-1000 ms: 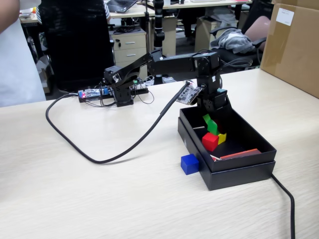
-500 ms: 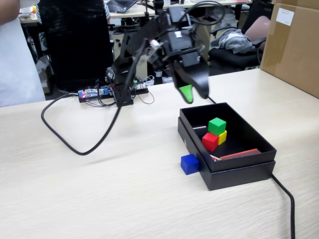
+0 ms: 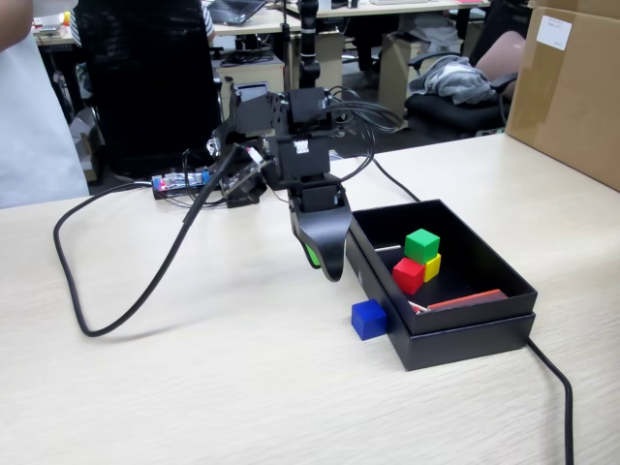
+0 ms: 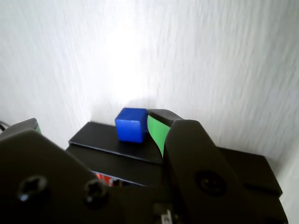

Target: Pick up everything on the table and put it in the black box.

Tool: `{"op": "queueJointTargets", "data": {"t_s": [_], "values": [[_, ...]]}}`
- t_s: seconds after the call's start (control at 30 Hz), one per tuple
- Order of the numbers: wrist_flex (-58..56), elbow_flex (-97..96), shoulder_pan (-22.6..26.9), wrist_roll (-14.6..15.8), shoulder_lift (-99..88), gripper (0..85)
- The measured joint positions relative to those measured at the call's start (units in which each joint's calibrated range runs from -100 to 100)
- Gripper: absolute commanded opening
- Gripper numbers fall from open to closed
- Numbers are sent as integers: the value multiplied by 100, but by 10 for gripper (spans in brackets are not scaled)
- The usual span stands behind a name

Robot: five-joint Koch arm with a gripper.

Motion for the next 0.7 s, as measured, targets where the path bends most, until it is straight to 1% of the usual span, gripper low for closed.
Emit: {"op": "queueJointTargets", "data": {"t_s": [0.07, 0.2, 0.5, 0.7], "values": [[39, 210, 15, 0, 427, 464], [85, 210, 63, 0, 660, 464], [341, 265, 352, 49, 1463, 460], [457, 557, 381, 49, 1942, 459]]}}
